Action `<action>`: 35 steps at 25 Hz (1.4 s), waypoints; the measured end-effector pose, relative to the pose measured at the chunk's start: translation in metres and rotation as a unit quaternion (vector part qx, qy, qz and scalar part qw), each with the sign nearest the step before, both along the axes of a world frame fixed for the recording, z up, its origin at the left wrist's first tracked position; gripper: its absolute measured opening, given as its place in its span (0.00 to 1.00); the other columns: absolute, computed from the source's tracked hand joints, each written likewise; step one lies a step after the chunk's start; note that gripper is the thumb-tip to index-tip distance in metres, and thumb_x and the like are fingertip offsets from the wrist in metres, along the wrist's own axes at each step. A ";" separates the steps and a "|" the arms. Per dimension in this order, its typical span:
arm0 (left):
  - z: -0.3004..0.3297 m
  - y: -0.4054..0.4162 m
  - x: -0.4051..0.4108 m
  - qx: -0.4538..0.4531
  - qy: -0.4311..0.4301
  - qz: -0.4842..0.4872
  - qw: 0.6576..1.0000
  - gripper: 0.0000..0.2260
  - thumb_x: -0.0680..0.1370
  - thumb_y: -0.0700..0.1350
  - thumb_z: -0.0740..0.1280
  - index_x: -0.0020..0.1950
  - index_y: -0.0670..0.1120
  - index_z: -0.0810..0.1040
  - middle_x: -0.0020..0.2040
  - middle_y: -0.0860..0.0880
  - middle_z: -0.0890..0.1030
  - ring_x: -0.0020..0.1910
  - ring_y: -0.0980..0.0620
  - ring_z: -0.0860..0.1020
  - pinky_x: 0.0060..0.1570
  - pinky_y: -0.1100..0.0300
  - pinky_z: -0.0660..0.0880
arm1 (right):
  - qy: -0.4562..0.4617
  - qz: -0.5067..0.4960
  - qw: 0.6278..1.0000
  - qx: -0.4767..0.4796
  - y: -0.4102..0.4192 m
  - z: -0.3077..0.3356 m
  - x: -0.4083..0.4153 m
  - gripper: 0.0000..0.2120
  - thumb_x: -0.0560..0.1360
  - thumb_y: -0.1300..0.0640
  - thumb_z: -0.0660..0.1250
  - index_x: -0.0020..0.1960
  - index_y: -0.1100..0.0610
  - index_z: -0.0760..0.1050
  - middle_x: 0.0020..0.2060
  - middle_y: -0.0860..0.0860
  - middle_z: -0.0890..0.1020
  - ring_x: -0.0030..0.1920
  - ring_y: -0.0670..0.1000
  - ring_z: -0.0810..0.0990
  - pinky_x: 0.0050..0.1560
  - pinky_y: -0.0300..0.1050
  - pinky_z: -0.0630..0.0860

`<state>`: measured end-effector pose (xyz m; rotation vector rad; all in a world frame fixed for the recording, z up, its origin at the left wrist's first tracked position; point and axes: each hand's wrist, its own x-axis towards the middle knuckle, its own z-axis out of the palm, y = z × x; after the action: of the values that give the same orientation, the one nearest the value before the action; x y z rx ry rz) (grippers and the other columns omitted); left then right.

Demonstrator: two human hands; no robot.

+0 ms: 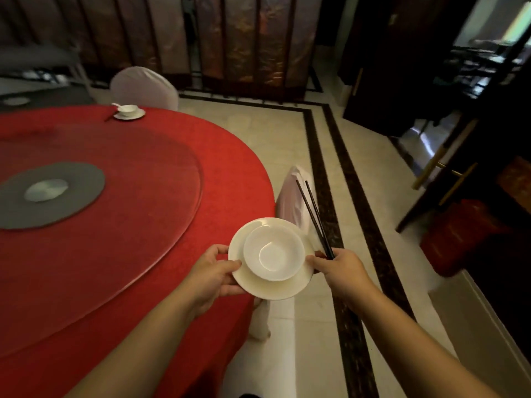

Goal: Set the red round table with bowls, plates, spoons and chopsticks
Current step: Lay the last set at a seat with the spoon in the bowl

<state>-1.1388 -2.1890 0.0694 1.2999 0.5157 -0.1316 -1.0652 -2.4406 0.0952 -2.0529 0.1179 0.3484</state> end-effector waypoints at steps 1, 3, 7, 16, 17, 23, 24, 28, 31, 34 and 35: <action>0.002 -0.005 0.022 0.002 -0.002 0.024 1.000 0.11 0.80 0.34 0.65 0.62 0.42 0.72 0.53 0.36 0.84 0.41 0.42 0.87 0.34 0.50 0.83 | 0.005 0.027 1.000 0.000 0.000 0.004 0.033 0.10 0.75 0.51 0.72 0.44 0.57 0.83 0.31 0.47 0.85 0.33 0.47 0.84 0.30 0.39 0.77; 0.003 -0.009 0.065 0.006 -0.005 0.069 0.998 0.11 0.80 0.34 0.65 0.62 0.43 0.72 0.53 0.36 0.84 0.41 0.43 0.87 0.33 0.51 0.83 | 0.008 0.068 0.998 -0.012 0.005 0.011 0.097 0.09 0.77 0.50 0.70 0.42 0.54 0.82 0.25 0.46 0.81 0.21 0.42 0.75 0.24 0.39 0.71; -0.012 -0.006 0.158 -0.006 -0.018 0.167 0.986 0.10 0.81 0.33 0.64 0.61 0.43 0.72 0.50 0.37 0.84 0.37 0.45 0.86 0.31 0.52 0.82 | -0.008 0.152 0.987 -0.042 0.034 0.013 0.231 0.09 0.77 0.52 0.67 0.39 0.53 0.80 0.39 0.58 0.86 0.20 0.43 0.70 0.24 0.41 0.69; -0.046 0.008 0.295 -0.021 0.029 0.382 0.923 0.11 0.79 0.34 0.66 0.60 0.45 0.72 0.54 0.36 0.84 0.43 0.41 0.87 0.37 0.48 0.85 | 0.028 0.383 0.921 -0.071 0.140 -0.010 0.448 0.12 0.77 0.55 0.66 0.42 0.63 0.81 0.25 0.51 0.76 0.17 0.45 0.62 0.19 0.37 0.59; -0.048 0.009 0.298 -0.021 0.042 0.399 0.916 0.12 0.79 0.34 0.66 0.60 0.45 0.72 0.54 0.36 0.84 0.46 0.40 0.87 0.40 0.46 0.85 | 0.034 0.410 0.909 -0.070 0.152 -0.015 0.458 0.10 0.77 0.56 0.66 0.41 0.60 0.81 0.24 0.50 0.76 0.17 0.45 0.63 0.19 0.37 0.60; -0.074 0.006 0.315 -0.003 0.118 0.527 0.842 0.13 0.77 0.34 0.68 0.59 0.45 0.72 0.57 0.38 0.82 0.49 0.42 0.86 0.38 0.48 0.84 | 0.052 0.580 0.808 -0.086 0.227 -0.063 0.505 0.10 0.78 0.57 0.68 0.48 0.64 0.83 0.35 0.56 0.79 0.25 0.48 0.72 0.21 0.36 0.65; -0.080 0.002 0.320 0.002 0.132 0.554 0.822 0.13 0.77 0.34 0.68 0.58 0.45 0.72 0.57 0.38 0.82 0.49 0.41 0.86 0.38 0.48 0.84 | 0.053 0.612 0.784 -0.087 0.238 -0.073 0.511 0.11 0.77 0.57 0.68 0.48 0.65 0.82 0.35 0.56 0.78 0.25 0.47 0.71 0.21 0.36 0.64; -0.101 -0.012 0.331 0.026 0.200 0.613 0.763 0.13 0.76 0.33 0.70 0.56 0.43 0.73 0.57 0.38 0.81 0.51 0.41 0.84 0.42 0.44 0.85 | 0.058 0.695 0.713 -0.072 0.265 -0.105 0.522 0.06 0.77 0.57 0.68 0.43 0.54 0.82 0.35 0.48 0.82 0.29 0.42 0.79 0.23 0.33 0.70; -0.115 -0.026 0.337 0.032 0.254 0.614 0.746 0.14 0.76 0.33 0.71 0.59 0.41 0.73 0.59 0.40 0.79 0.55 0.41 0.82 0.45 0.45 0.85 | 0.082 0.730 0.675 -0.070 0.272 -0.126 0.522 0.06 0.77 0.60 0.68 0.44 0.56 0.83 0.36 0.47 0.84 0.33 0.40 0.81 0.29 0.34 0.72; -0.136 -0.033 0.333 0.032 0.292 0.611 0.735 0.15 0.76 0.35 0.72 0.61 0.41 0.73 0.58 0.41 0.80 0.54 0.42 0.83 0.44 0.47 0.85 | 0.088 0.756 0.645 -0.075 0.277 -0.146 0.518 0.07 0.77 0.61 0.68 0.45 0.60 0.85 0.38 0.50 0.86 0.36 0.42 0.82 0.34 0.36 0.73; -0.143 -0.032 0.329 0.035 0.296 0.605 0.738 0.14 0.76 0.36 0.73 0.59 0.41 0.74 0.58 0.42 0.81 0.53 0.43 0.83 0.42 0.50 0.85 | 0.085 0.757 0.644 -0.074 0.279 -0.155 0.517 0.07 0.77 0.61 0.68 0.47 0.61 0.85 0.39 0.51 0.86 0.36 0.42 0.82 0.34 0.35 0.73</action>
<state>-0.8102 -2.2207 -0.0738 0.7378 1.8433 0.5982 -0.5486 -2.1619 -0.0593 -1.7521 -1.6059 1.5623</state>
